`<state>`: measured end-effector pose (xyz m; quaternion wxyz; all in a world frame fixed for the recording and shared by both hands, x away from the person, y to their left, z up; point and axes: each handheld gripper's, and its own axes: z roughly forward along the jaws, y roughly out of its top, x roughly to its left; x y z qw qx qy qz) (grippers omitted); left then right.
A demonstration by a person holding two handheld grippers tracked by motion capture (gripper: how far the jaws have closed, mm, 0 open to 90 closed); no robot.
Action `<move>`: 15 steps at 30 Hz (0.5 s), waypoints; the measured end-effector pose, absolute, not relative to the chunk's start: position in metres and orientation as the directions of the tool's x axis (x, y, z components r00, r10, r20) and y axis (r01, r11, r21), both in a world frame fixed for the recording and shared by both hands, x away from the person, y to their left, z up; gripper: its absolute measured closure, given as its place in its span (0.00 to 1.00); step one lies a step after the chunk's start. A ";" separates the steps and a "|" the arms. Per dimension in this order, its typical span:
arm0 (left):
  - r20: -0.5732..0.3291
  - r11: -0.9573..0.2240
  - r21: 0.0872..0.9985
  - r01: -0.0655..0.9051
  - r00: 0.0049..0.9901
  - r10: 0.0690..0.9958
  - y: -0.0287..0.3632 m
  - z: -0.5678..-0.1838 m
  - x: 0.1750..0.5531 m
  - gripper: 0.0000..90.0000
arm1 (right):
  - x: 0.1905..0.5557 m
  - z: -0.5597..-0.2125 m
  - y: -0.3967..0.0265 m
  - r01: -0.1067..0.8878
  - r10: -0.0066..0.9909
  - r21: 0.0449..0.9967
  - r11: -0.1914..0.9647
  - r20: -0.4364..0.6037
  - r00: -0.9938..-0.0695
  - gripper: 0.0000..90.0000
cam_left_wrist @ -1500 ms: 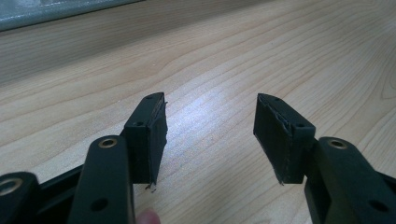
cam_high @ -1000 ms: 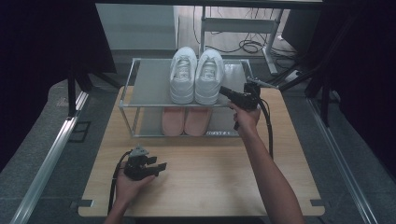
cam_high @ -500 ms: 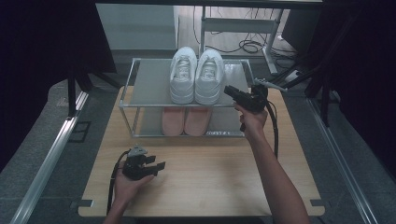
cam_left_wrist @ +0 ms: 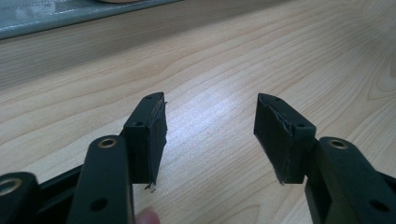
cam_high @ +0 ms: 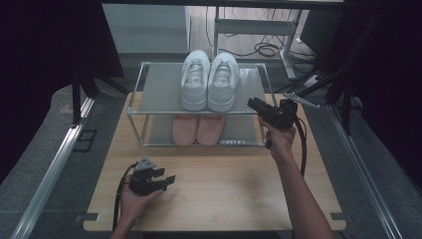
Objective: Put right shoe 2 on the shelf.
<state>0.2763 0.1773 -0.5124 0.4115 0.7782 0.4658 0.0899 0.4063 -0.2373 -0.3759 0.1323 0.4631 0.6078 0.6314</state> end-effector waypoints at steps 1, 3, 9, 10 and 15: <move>-0.244 -0.227 0.724 0.652 0.549 0.799 0.177 -0.513 0.276 0.49 | 0.404 -0.377 -0.240 0.390 0.730 0.892 -0.229 0.422 -0.538 0.74; -0.242 -0.230 0.722 0.652 0.550 0.800 0.177 -0.513 0.277 0.49 | 0.400 -0.379 -0.246 0.385 0.728 0.893 -0.235 0.424 -0.539 0.73; -0.243 -0.234 0.716 0.657 0.550 0.799 0.176 -0.515 0.279 0.49 | 0.387 -0.389 -0.263 0.377 0.723 0.895 -0.238 0.422 -0.546 0.72; -0.246 -0.232 0.716 0.659 0.549 0.799 0.176 -0.515 0.279 0.49 | 0.385 -0.390 -0.265 0.377 0.722 0.896 -0.234 0.420 -0.550 0.72; -0.246 -0.235 0.714 0.660 0.550 0.798 0.176 -0.516 0.280 0.49 | 0.371 -0.402 -0.279 0.370 0.724 0.897 -0.240 0.420 -0.548 0.72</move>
